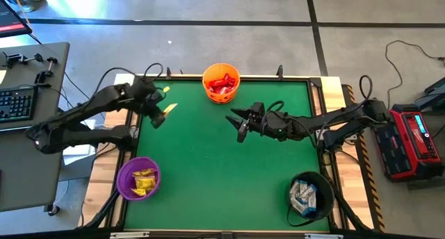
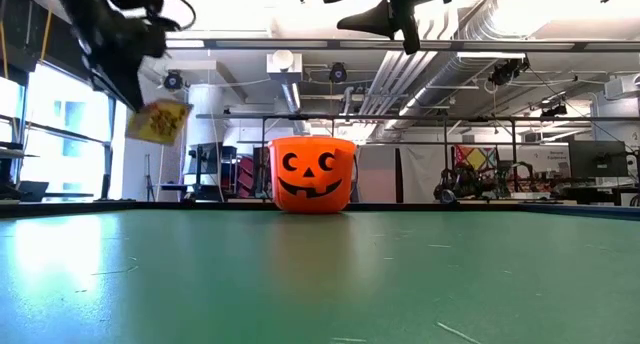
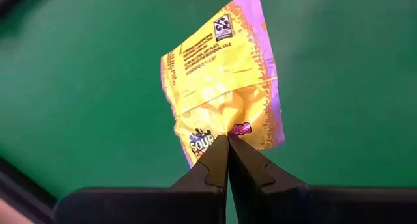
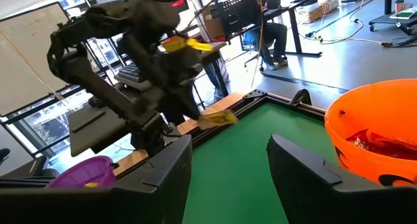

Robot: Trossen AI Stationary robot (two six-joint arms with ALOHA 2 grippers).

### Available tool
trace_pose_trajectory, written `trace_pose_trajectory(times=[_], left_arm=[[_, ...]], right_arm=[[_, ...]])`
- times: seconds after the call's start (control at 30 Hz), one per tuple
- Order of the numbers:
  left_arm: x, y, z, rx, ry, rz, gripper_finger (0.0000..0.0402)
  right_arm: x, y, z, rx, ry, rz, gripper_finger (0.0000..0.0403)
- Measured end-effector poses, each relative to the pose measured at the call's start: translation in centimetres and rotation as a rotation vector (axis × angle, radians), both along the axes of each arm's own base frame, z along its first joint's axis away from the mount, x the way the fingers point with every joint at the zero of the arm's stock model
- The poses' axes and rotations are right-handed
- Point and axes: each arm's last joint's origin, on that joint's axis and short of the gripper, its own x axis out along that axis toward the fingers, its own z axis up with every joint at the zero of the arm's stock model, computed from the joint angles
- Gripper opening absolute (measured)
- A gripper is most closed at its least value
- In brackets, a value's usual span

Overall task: Sort candy by brand, put in halloween buckets
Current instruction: Put the yellow candy into the purple bucket

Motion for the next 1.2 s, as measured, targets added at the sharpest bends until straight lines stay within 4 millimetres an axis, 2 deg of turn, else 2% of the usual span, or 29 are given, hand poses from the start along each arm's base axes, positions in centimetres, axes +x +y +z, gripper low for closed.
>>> trace_pose_trajectory(times=[0.2,0.53,0.7,0.77,0.9,1.2], left_arm=[[-2.0,-2.9,1.5,-0.054,-0.08,-0.068,0.0],[-5.0,-6.1,7.2,-0.082,-0.177,-0.221,0.0],[-7.1,-7.4,9.1,-0.17,-0.156,-0.293,0.0],[-8.0,-7.8,9.7,-0.211,-0.13,-0.32,0.0],[-8.9,-8.3,10.5,-0.267,-0.203,-0.377,0.0],[-9.3,-8.6,10.6,-0.256,-0.213,-0.464,0.0]], right_arm=[[0.0,0.0,0.0,0.021,-0.01,-0.004,0.0189],[0.0,0.0,0.0,0.026,-0.012,-0.004,0.0189],[0.0,-0.1,0.0,0.093,-0.042,-0.012,0.0189],[0.0,-0.1,0.0,0.091,-0.042,-0.016,0.0189],[0.0,-0.1,0.0,0.09,-0.044,-0.036,0.0189],[0.0,-0.1,0.0,0.091,-0.044,-0.037,0.0189]])
